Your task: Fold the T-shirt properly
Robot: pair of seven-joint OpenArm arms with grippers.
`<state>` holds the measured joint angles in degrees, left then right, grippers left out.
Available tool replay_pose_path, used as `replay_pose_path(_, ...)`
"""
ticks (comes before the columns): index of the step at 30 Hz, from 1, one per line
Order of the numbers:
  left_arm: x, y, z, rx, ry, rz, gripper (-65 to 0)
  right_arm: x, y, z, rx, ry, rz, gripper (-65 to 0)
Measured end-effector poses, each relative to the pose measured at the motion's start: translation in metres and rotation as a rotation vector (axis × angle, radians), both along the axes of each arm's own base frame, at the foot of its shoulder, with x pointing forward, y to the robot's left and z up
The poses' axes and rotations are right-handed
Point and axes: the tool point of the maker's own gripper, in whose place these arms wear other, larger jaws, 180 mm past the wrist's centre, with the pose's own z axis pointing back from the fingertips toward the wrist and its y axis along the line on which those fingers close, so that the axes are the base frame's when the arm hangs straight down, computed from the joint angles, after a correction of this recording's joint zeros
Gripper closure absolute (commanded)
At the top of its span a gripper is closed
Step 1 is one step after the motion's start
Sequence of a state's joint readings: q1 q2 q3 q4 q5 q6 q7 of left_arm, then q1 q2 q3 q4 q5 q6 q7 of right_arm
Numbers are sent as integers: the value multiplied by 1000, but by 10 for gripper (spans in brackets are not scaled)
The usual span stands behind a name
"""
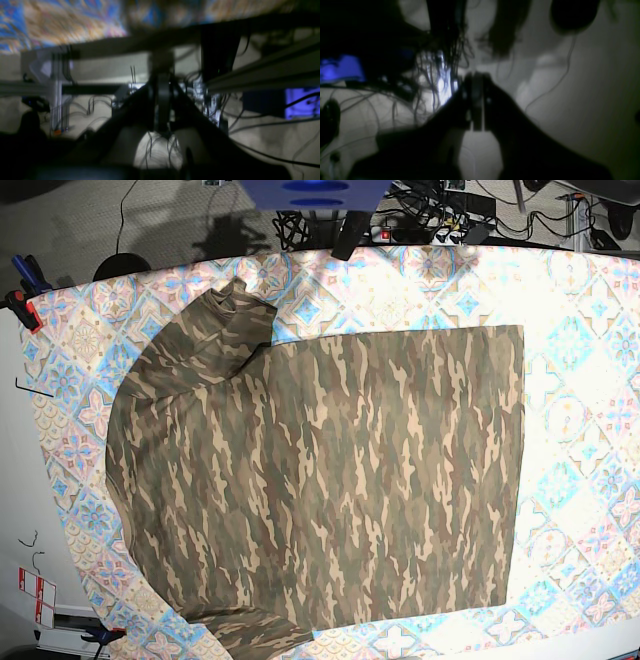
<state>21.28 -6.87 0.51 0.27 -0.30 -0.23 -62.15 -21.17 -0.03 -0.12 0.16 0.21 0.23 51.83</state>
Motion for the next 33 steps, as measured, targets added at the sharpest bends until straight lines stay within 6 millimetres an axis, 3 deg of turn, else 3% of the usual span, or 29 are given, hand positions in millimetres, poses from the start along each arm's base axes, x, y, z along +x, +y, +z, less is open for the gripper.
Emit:
replay_pose_path(4,-5,0,24,5,-116,-11,0,0,-4,35,-30,-200,4,0)
replay_pose_path(7,-9,0,22,5,-97,-8,0,-4,-5,51,-41,-271,7,0)
replay_pose_path(11,4,0,30,9,-168,0,0,-19,-5,56,-41,-256,12,0)
replay_pose_path(14,9,10,47,35,-251,46,0,-22,-5,62,-41,-274,17,0)
replay_pose_path(18,15,7,84,28,-375,17,0,-4,-8,79,-53,-383,29,0)
replay_pose_path(21,34,1,119,17,-507,-6,0,6,-11,101,-65,-480,40,0)
replay_pose_path(24,48,2,136,23,-577,-12,0,11,-12,120,-71,-537,50,0)
replay_pose_path(31,76,8,137,30,-531,-1,0,37,-14,136,-71,-557,72,0)
replay_pose_path(33,87,5,150,25,-554,-12,0,47,-15,144,-71,-556,81,0)
